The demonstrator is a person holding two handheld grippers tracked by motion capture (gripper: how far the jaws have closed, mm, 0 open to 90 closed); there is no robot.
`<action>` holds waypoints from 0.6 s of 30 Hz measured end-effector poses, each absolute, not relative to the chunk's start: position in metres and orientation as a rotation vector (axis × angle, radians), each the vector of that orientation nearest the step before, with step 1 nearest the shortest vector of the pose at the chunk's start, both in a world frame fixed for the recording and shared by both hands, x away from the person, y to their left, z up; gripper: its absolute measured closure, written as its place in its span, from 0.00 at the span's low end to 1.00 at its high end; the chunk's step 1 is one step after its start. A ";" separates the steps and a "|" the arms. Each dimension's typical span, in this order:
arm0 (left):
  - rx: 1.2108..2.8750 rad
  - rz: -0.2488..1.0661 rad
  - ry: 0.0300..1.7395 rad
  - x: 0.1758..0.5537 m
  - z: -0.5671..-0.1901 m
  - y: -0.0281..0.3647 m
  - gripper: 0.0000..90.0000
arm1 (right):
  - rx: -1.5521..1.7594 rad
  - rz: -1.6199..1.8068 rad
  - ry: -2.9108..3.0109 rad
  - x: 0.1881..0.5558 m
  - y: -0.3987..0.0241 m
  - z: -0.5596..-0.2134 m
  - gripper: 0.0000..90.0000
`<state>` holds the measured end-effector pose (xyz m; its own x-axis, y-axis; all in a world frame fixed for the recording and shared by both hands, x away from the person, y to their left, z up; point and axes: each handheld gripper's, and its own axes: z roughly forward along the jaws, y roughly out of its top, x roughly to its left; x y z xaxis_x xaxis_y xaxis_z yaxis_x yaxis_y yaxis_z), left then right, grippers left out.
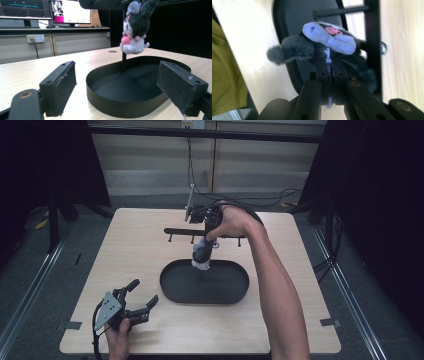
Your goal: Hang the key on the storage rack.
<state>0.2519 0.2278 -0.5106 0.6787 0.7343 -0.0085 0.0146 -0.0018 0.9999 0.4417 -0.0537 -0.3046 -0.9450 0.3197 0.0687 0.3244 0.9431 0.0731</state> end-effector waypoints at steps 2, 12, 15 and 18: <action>1.481 0.635 0.655 0.252 -0.511 0.228 0.17 | -0.505 -0.141 -3.035 0.442 -0.055 -0.304 0.96; 1.473 0.631 0.658 0.252 -0.511 0.227 0.17 | -0.527 -0.167 -3.055 0.445 -0.057 -0.303 0.97; 1.480 0.635 0.655 0.252 -0.511 0.228 0.17 | -0.552 -0.182 -3.046 0.447 -0.057 -0.304 0.97; 1.480 0.636 0.654 0.252 -0.511 0.228 0.17 | -0.551 -0.186 -3.047 0.447 -0.057 -0.304 0.97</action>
<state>0.2520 0.2279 -0.5106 0.6785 0.7346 -0.0073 0.0129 -0.0021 0.9999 0.4475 -0.0569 -0.3039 -0.9360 0.3467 0.0602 0.3515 0.9296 0.1107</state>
